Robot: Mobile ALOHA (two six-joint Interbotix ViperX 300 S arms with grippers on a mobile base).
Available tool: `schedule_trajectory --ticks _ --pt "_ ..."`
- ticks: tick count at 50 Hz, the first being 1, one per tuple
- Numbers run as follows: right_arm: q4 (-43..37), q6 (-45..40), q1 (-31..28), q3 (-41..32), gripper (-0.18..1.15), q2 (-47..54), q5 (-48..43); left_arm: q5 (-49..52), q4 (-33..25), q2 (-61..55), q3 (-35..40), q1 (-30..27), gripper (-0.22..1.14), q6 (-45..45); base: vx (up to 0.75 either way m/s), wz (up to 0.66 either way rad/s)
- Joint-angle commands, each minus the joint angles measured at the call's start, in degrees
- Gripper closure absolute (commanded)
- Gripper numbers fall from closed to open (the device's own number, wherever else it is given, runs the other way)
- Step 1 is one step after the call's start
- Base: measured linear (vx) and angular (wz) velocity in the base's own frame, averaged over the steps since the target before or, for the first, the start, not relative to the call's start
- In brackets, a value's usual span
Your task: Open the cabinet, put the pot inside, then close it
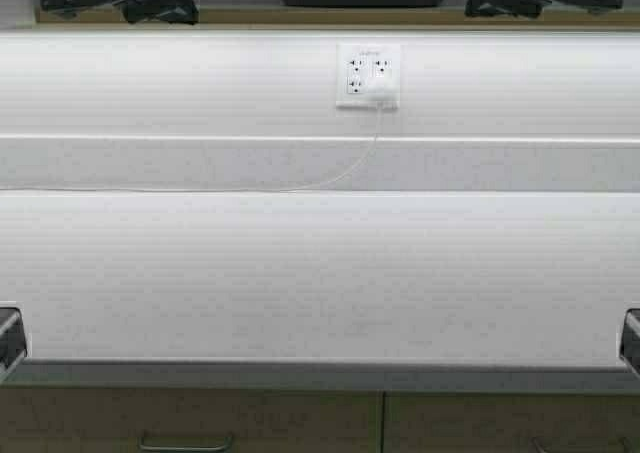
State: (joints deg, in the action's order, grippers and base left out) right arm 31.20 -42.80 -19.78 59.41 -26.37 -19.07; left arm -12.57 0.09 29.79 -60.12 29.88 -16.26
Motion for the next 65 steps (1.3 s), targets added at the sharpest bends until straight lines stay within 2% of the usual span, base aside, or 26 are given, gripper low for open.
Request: schedule_trajectory --ticks 1,14,24,36,49,58,65 --pt "-0.6 0.8 2.2 -1.2 0.87 1.3 -6.0 -0.4 -0.1 -1.1 0.9 0.1 0.85 0.2 -0.23 0.05" --pt "-5.5 6.1 3.0 -1.1 0.87 5.2 -7.9 -1.0 -0.2 -3.4 1.9 -0.7 0.85 0.3 -0.22 0.06" --pt "-7.3 7.3 3.0 0.4 0.87 4.0 -7.5 -1.0 -0.2 -3.5 1.3 -2.9 0.85 0.4 -0.19 0.04" --pt "-7.0 7.7 3.1 -0.9 0.87 0.1 0.7 0.4 0.1 -1.8 0.5 -4.2 0.85 1.0 -0.16 0.00" --pt "-6.9 7.5 3.3 -4.1 0.87 -1.5 7.6 2.0 0.2 -1.0 1.5 -8.2 0.85 1.1 -0.16 0.01" --pt "-6.4 7.7 9.7 -6.8 0.87 -5.1 12.3 5.6 0.3 2.3 2.6 -10.8 0.85 1.2 -0.22 -0.01" --pt "-6.1 7.9 16.9 -10.0 0.87 -8.0 14.5 8.1 0.4 6.1 5.3 -17.6 0.85 2.4 -0.22 -0.04"
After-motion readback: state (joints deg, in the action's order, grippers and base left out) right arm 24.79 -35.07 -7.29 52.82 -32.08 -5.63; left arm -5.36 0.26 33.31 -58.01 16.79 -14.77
